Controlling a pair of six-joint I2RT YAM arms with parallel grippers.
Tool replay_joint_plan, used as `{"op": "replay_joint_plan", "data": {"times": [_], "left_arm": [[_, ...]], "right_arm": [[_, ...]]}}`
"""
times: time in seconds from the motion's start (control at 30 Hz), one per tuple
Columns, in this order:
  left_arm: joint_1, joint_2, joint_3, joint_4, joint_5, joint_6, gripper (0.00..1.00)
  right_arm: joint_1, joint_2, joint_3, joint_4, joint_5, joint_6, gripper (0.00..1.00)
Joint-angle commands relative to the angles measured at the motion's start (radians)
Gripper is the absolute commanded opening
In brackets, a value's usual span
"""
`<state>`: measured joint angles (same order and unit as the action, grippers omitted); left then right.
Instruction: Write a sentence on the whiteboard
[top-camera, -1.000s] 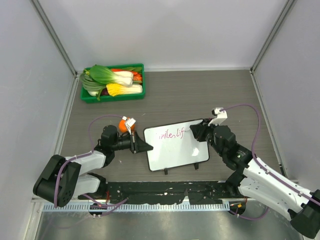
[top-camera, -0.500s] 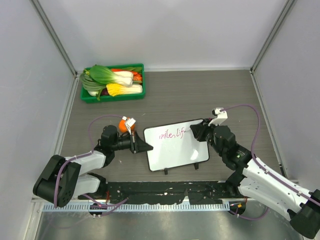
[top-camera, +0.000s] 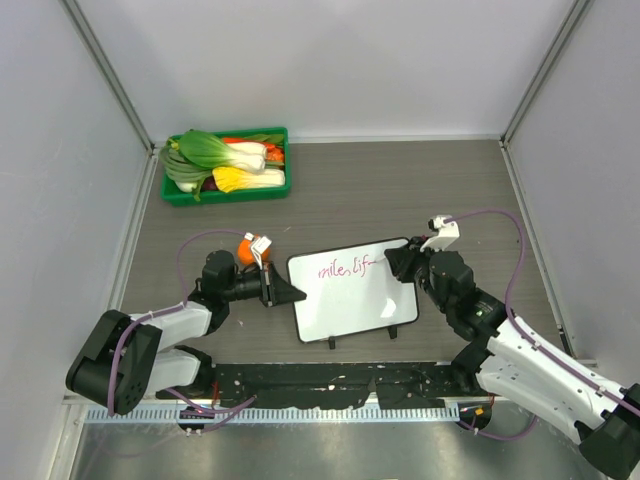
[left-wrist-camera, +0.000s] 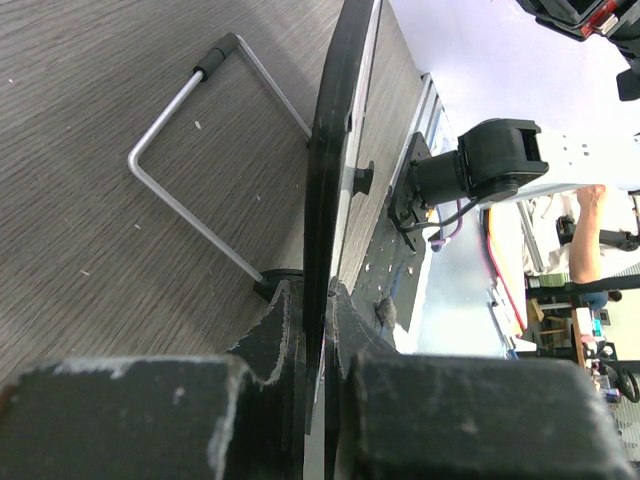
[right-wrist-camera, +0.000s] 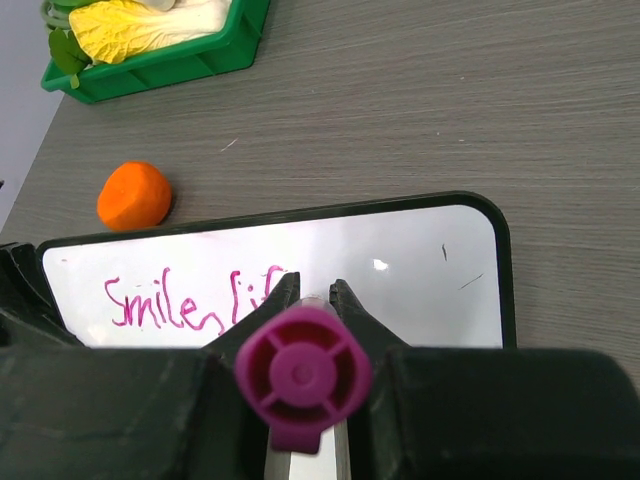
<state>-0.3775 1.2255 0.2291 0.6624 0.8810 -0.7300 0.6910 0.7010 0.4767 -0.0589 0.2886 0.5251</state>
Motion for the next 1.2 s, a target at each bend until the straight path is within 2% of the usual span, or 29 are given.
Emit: {"op": "replay_joint_plan", "data": {"times": [0.0,0.57,1.17], "left_arm": [[0.005,0.003,-0.01,-0.053,-0.126,0.084,0.0],[0.005,0.015,-0.004,-0.05,-0.123,0.084,0.0],[0.005,0.02,-0.004,-0.046,-0.122,0.083,0.0]], "right_arm": [[-0.01,-0.017,0.049,-0.007,0.021,-0.02,0.01],[-0.01,0.061,0.068,0.053,-0.026,-0.016,0.01],[-0.01,0.014,0.005,-0.007,-0.046,0.015,0.01]]}}
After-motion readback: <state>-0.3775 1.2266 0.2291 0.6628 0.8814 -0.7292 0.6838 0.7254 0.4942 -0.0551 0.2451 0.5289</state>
